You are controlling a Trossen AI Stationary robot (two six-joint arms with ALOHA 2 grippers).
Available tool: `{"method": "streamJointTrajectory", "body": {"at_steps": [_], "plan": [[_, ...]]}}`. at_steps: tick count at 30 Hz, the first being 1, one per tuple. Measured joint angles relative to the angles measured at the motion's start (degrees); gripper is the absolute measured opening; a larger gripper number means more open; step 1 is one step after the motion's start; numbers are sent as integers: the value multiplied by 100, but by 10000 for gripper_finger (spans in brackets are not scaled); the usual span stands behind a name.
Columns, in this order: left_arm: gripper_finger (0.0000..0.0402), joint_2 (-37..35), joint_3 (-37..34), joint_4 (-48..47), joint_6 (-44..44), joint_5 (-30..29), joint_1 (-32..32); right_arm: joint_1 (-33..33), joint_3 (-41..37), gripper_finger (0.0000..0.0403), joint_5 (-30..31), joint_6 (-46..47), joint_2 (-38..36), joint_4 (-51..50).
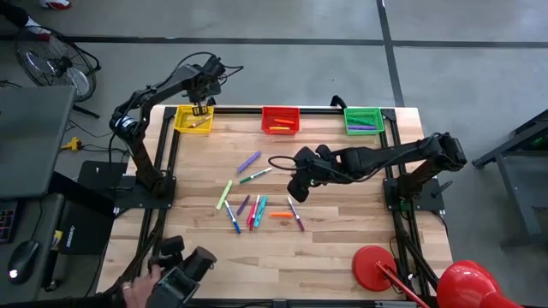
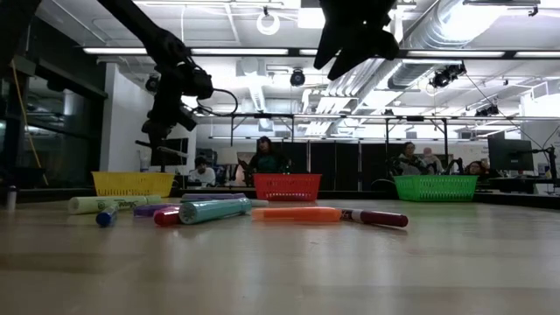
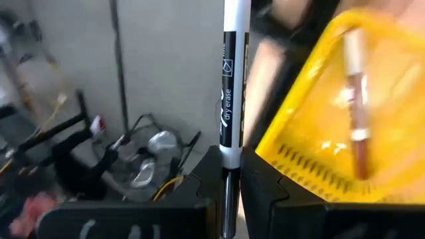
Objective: Pick & Place Markers
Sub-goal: Put the black marker into the yellow bin
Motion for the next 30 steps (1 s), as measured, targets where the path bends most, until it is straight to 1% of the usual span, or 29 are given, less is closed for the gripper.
{"method": "streamJointTrajectory", "body": {"at_steps": [2,6,9,11,15,17,19,24,27,30], "plan": [[25,0,0,-13,-213,179,-12,12,0,173,47,-2,0,1],[25,0,0,-43,-1060,678,-38,14,0,173,49,1,0,2],[25,0,0,-101,-2171,683,-78,14,0,173,54,-1,0,2],[25,-2,0,-278,-3233,870,-80,14,0,173,57,-6,0,2],[25,-2,0,-452,-5052,2022,-59,14,0,173,55,-3,0,2],[25,-23,0,-453,-5677,2563,-70,14,0,173,38,-4,0,4],[25,-69,0,-430,-6166,2858,-78,14,0,173,20,-3,0,4],[25,-288,-4,-276,-7572,2923,-78,14,0,173,-46,-1,0,4],[25,-574,-39,-65,-8483,2879,-73,14,0,173,-46,-19,0,7],[25,-934,-218,222,-9296,2806,-71,14,0,173,-38,-49,0,7]]}}
